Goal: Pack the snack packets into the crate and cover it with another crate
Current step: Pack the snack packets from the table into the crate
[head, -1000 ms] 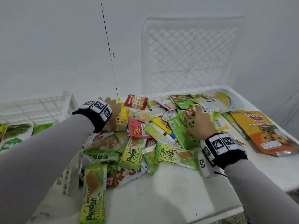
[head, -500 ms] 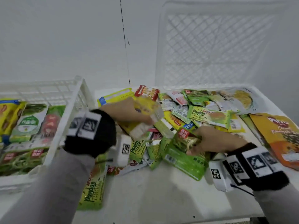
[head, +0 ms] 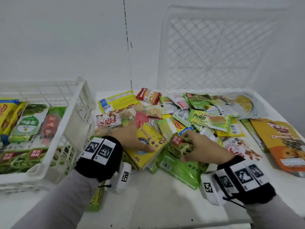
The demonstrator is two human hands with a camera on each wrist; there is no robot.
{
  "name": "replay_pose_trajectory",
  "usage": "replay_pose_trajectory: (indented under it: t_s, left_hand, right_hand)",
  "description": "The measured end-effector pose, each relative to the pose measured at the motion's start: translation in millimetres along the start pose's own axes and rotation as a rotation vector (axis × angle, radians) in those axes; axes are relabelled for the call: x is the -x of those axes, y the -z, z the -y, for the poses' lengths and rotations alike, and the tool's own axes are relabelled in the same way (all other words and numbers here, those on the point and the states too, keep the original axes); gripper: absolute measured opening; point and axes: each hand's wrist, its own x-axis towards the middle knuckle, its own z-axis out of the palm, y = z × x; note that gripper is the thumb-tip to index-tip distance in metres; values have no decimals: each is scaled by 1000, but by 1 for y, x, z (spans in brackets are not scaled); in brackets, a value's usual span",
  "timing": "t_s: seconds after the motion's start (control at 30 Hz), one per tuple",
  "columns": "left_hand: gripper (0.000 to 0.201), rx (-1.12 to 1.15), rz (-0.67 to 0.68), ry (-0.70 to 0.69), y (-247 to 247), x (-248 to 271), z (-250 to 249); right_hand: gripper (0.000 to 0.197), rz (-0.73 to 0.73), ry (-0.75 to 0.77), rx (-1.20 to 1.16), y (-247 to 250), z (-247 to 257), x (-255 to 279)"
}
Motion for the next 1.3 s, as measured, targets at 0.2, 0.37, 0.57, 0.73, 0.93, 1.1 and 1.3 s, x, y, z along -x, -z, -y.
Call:
replay_pose_trajectory:
  t_s: [0.2,0.37,0.57,0.73,0.93,1.1,1.3]
  left_hand:
    - [59,123,-9,-2,2,0,9]
    - [85,218,25,-10,5,3,15]
    - [95,321,-8,37,12,8,19]
    - [97,330,-112,11,23,16,31]
    - [118,475,-262,-1,43,31,40]
    - [64,657,-392,-146,60,45,32]
    - [55,724,-503,-237,88,72,31]
  right_hand:
    - [18,-204,-46,-159,64,-8,1]
    - [37,-189,-155,227,88,-22,-31]
    - [39,-165,-167,429,70,-28,-50]
    - [49,-212,-124,362,64,-28,-50]
    - [21,-240,23,19,66,-28,-42]
    - [18,-330,158,-297,67,-5,-39]
    - [13,-408,265,-474,68,48,-43]
